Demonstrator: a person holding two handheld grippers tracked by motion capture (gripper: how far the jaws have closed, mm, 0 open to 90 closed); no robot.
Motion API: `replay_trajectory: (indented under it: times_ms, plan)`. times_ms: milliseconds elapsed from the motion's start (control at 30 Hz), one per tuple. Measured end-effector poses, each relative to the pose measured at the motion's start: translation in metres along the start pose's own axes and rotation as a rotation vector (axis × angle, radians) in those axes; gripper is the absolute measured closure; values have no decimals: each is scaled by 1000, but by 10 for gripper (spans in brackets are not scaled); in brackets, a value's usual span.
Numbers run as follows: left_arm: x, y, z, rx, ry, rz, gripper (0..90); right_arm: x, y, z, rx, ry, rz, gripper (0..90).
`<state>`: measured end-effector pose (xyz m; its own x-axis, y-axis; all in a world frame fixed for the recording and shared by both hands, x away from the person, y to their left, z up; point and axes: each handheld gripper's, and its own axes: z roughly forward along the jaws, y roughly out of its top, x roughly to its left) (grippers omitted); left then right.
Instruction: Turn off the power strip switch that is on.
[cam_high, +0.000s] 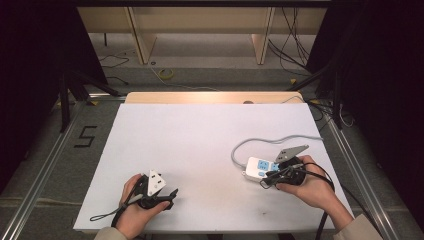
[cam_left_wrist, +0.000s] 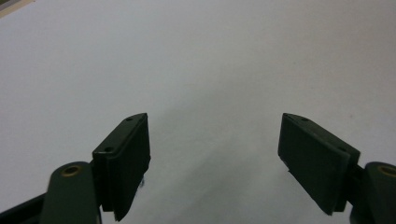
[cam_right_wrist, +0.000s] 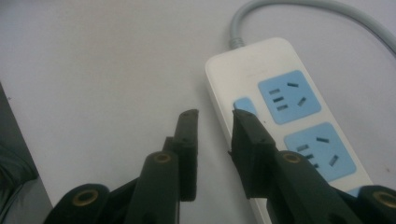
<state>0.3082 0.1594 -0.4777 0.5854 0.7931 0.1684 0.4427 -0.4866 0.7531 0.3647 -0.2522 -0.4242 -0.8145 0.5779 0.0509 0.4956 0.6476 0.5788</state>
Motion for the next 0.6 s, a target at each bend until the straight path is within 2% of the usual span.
replay_trajectory:
  times_ms: [167, 367, 600]
  plan:
    - [-1, 0, 0, 3, -5, 6, 250, 4, 0, 3, -29, 29, -3, 658]
    - [-1, 0, 0, 6, -5, 7, 250, 10, -1, 11, -39, 91, -62, 589]
    - [-2, 0, 0, 4, -6, 6, 250, 17, -2, 17, -53, 110, -88, 568]
